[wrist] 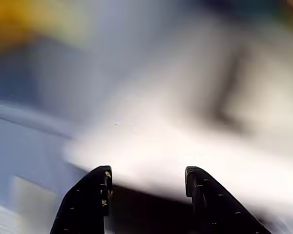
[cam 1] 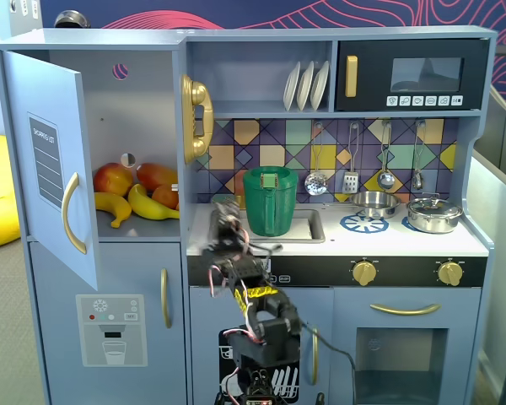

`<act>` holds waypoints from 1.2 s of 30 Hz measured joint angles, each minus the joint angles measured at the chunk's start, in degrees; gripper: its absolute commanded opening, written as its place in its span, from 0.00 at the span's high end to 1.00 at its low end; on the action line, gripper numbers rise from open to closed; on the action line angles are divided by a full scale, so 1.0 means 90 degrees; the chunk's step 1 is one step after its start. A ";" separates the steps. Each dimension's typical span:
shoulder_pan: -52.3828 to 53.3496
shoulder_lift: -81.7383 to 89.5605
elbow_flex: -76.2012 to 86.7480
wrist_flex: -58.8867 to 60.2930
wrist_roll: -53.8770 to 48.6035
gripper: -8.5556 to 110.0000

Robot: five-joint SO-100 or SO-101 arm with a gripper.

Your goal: Open the left cabinet door

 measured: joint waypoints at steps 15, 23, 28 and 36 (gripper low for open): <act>0.1758 0.1680 0.1904 0.3955 0.1133 0.88; 0.1846 0.2100 0.1904 0.6084 0.1318 0.91; 0.1846 0.2129 0.1904 0.6533 0.0713 0.90; 0.1855 0.2471 0.1875 0.6904 -0.0381 0.89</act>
